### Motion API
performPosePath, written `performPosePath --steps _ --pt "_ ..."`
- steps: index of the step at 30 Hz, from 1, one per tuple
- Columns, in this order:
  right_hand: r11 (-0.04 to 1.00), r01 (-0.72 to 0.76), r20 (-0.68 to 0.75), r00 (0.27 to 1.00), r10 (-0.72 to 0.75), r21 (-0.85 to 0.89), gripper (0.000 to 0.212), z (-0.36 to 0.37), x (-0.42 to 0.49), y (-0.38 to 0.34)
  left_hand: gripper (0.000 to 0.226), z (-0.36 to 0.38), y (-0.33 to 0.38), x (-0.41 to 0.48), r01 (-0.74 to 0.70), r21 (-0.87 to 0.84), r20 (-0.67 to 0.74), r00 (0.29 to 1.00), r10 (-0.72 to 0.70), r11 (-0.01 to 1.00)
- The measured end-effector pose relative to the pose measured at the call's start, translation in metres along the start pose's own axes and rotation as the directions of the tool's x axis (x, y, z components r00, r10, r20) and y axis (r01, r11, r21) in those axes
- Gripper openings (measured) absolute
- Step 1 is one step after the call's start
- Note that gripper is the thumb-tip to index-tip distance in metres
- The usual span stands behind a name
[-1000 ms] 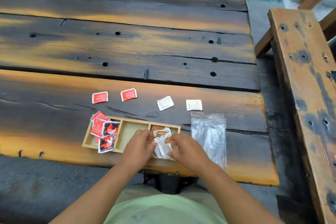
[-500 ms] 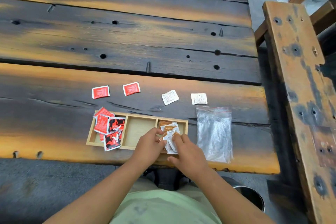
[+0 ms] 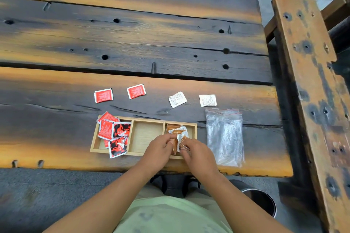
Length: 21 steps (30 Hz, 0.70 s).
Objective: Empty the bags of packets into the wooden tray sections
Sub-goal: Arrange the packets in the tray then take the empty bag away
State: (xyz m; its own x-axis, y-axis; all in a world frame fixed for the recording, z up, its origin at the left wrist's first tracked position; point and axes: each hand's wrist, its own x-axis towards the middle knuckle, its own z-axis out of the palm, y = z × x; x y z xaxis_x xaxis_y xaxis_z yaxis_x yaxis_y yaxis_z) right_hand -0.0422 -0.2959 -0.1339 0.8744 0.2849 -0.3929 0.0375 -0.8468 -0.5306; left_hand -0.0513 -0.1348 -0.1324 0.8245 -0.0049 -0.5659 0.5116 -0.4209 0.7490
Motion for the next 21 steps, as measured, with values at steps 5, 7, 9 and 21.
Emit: performPosePath --steps 5,7,9,21 --pt "0.991 -0.018 0.008 1.000 0.018 0.131 0.008 -0.007 0.005 0.001 0.029 -0.002 0.005 -0.006 -0.022 -0.017 -0.012 1.000 0.022 1.000" --pt "0.987 -0.009 0.037 0.999 0.004 0.161 0.013 -0.010 0.007 0.000 0.022 -0.002 0.008 -0.009 -0.074 -0.030 -0.029 0.997 0.073 0.997" --pt "0.987 0.000 0.057 0.998 -0.010 0.161 0.020 -0.013 0.010 -0.001 0.018 -0.003 0.007 -0.008 -0.099 -0.055 -0.018 0.995 0.098 0.994" --pt "0.951 -0.008 0.106 0.994 -0.026 0.309 0.017 -0.027 0.016 0.006 0.017 -0.017 0.001 0.006 -0.085 -0.009 0.022 0.996 0.085 0.996"
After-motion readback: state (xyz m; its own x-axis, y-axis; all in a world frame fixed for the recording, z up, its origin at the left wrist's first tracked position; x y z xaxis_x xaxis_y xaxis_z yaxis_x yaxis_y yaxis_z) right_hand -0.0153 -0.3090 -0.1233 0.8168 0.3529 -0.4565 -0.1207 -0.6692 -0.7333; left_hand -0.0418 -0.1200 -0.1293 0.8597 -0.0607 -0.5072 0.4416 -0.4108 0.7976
